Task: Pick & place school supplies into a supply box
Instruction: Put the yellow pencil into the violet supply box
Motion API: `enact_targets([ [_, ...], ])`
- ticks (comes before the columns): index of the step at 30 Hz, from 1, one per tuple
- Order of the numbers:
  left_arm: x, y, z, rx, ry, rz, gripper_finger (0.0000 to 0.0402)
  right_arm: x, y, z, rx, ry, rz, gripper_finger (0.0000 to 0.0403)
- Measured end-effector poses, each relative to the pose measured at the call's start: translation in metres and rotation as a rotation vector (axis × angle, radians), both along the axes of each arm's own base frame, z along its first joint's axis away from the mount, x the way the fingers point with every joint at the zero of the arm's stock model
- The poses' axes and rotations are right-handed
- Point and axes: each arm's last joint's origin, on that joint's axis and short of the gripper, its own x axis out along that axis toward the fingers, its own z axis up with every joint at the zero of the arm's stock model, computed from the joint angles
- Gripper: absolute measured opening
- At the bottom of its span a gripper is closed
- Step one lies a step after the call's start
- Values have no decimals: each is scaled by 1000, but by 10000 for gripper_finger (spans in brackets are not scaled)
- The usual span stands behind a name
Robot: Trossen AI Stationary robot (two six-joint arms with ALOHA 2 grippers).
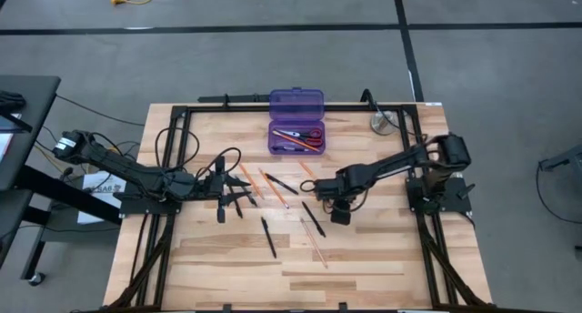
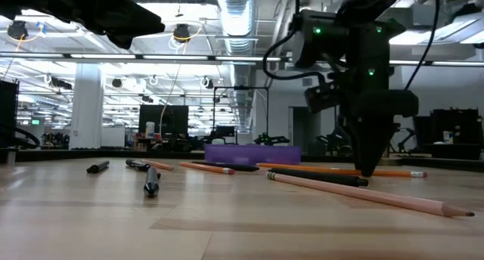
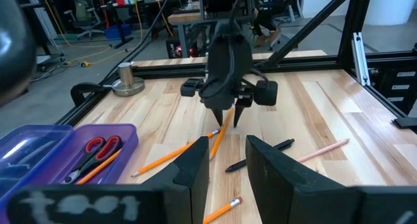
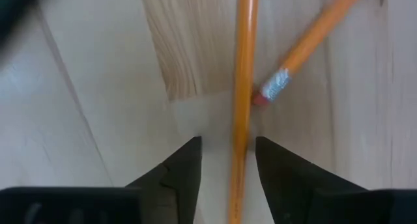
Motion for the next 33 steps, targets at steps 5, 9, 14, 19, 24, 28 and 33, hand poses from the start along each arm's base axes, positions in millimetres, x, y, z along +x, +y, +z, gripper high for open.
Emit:
enact_targets([
  [5,0,0,0,0,1,-2,92,2,2,-11,-8,39,3,126],
  [9,0,-1,0,-3,2,-19,92,2,2,-9,-8,32,-4,97],
  [14,0,-1,0,-13,1,-26,92,-1,2,-3,-4,1,-16,28],
  [19,0,-1,0,-15,1,-25,92,-1,2,-1,3,-5,-27,16],
  [24,0,-1,0,-15,1,-25,92,-2,5,0,20,0,-21,9],
  [28,0,-1,0,-15,1,-25,92,-4,6,4,27,5,-55,8],
  [33,0,-1,0,-17,3,-25,92,-11,8,15,65,6,-69,5],
])
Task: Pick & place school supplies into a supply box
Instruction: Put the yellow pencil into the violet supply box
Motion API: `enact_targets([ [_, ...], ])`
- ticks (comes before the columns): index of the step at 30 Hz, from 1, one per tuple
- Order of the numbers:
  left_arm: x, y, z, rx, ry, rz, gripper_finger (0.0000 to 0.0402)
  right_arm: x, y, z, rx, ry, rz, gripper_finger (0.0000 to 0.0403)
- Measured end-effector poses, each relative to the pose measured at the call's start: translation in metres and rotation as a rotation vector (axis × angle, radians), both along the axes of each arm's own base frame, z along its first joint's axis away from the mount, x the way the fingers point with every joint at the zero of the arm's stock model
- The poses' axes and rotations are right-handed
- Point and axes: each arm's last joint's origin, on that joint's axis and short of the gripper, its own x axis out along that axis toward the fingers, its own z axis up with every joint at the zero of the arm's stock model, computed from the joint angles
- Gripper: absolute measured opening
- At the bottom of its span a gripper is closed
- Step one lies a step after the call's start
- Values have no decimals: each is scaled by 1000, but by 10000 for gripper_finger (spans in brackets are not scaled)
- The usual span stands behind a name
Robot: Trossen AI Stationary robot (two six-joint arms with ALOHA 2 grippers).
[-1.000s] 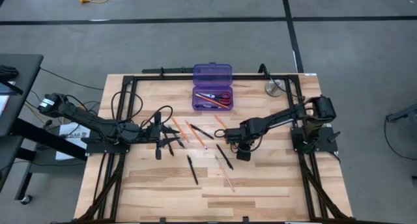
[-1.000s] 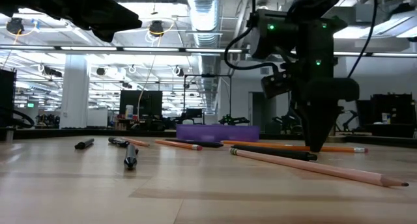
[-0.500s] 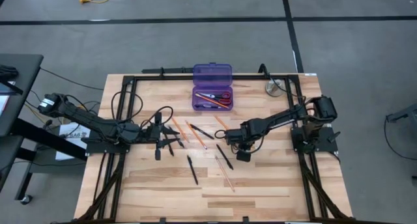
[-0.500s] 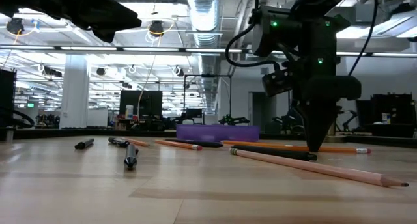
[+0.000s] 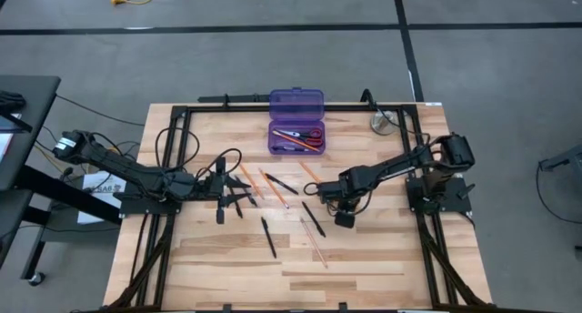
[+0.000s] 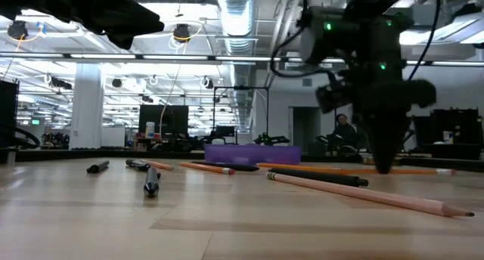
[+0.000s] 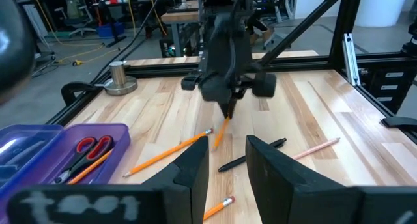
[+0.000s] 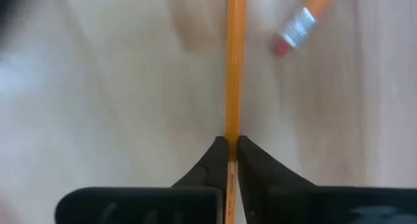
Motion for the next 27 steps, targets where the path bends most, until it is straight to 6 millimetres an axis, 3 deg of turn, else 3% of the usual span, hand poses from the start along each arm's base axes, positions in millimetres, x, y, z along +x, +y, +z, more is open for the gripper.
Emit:
enact_targets([
  [8,0,-1,0,-9,4,-27,92,-7,1,38,15,-70,-19,2],
  [13,0,-1,0,-9,2,-27,92,4,-16,66,-23,-133,-12,1],
  [17,0,-1,0,-12,-2,-32,92,24,-50,89,-83,-160,7,1],
  [21,0,-1,1,-21,-5,-32,92,50,-95,103,-134,-171,26,0],
  [27,0,-1,2,-49,-21,-29,92,89,-173,98,-171,-152,50,2],
])
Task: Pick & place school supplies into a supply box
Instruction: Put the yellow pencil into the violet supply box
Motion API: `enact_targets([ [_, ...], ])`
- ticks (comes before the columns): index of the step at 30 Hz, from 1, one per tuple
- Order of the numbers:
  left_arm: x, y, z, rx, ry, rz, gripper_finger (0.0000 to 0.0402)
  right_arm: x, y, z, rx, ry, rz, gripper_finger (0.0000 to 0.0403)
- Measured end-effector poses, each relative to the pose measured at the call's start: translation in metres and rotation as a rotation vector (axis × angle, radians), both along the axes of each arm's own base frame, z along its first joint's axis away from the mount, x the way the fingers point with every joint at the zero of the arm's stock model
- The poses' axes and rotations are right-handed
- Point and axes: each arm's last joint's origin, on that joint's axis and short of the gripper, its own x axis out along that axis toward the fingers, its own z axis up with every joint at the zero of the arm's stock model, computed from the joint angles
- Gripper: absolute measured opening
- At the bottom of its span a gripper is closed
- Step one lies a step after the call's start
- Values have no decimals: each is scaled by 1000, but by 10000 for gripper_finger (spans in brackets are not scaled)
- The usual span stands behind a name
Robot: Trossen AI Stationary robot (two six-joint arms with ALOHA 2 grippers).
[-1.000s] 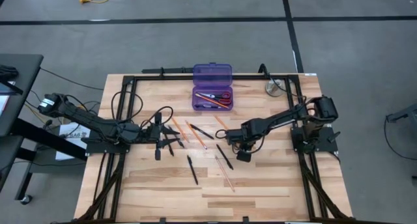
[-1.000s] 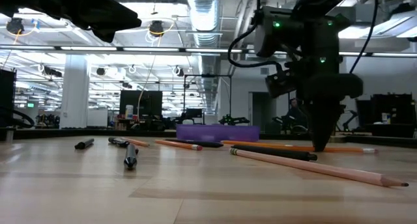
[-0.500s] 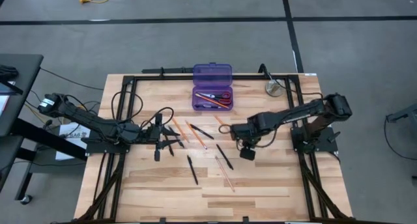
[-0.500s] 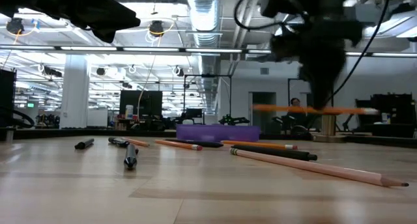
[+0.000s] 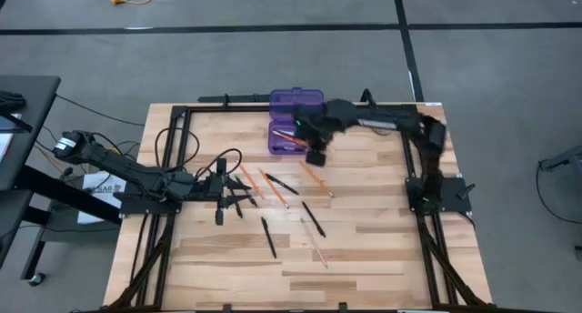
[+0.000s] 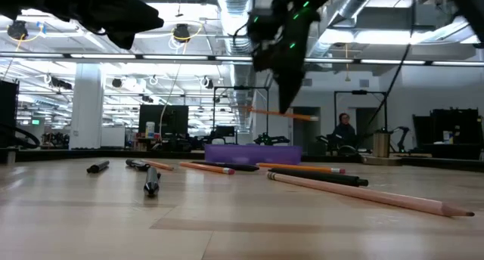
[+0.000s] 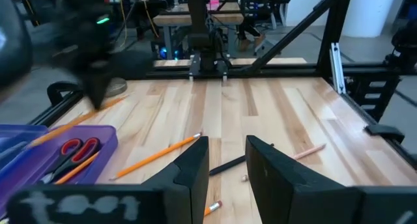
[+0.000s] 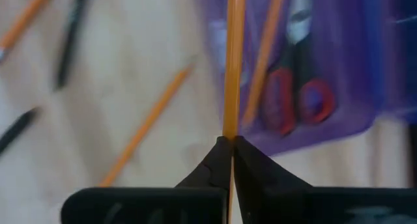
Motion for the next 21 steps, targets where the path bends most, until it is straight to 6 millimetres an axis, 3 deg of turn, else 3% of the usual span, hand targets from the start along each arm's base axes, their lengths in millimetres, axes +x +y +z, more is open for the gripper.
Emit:
enact_targets([
  [4,0,0,1,-7,-12,0,92,17,-43,-16,5,43,-8,2],
  [8,0,0,1,-7,-12,0,92,31,-64,-34,25,99,7,1],
  [14,0,0,1,-7,-11,0,92,49,-72,-57,48,155,57,1],
  [21,0,0,1,-5,-5,-1,92,62,-61,-47,33,138,109,0],
])
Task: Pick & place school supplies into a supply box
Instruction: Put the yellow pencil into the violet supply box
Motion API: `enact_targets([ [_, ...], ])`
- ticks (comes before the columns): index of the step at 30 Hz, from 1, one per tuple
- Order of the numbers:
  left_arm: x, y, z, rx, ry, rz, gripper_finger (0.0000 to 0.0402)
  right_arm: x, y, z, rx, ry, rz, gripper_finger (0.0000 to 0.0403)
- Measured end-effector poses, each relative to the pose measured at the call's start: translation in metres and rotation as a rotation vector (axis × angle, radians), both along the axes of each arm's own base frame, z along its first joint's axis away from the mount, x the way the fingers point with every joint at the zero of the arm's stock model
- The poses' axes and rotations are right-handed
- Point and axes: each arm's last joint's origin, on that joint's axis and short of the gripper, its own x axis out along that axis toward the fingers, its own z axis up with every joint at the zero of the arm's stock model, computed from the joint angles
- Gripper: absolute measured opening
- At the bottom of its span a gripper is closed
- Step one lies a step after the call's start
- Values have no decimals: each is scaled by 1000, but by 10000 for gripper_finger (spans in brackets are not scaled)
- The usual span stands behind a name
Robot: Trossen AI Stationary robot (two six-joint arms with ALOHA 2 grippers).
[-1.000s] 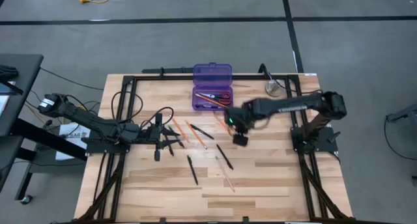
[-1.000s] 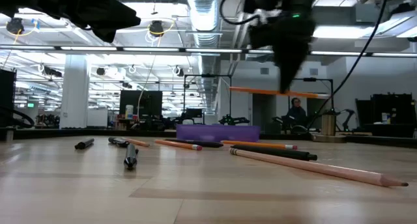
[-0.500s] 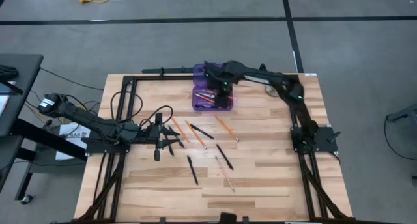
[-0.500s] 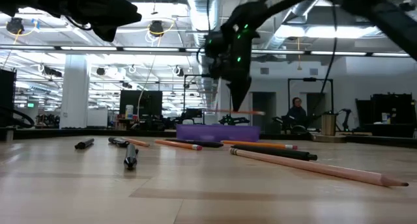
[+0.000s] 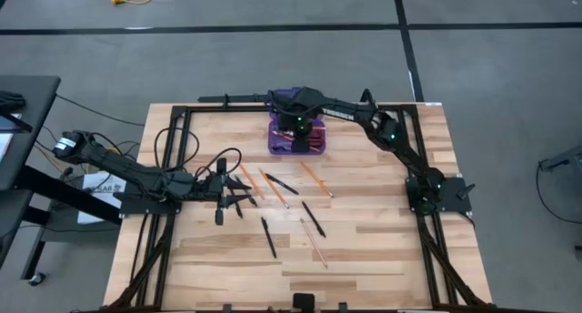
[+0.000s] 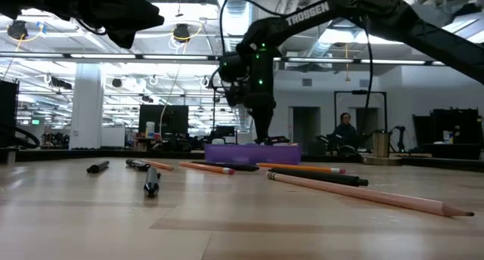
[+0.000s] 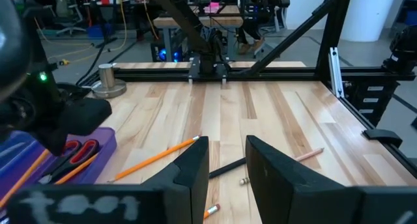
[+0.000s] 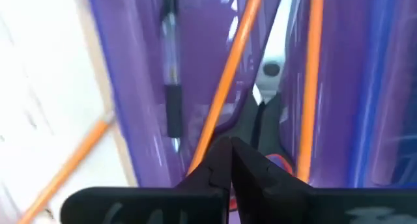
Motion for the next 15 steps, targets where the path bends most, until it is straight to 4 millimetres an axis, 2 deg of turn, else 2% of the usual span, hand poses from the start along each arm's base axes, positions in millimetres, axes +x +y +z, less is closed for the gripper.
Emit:
enact_targets([
  [6,0,0,0,1,3,0,92,-5,13,40,-27,-66,-7,0],
  [15,0,0,0,1,3,-1,92,-41,35,106,-12,-70,-119,0],
])
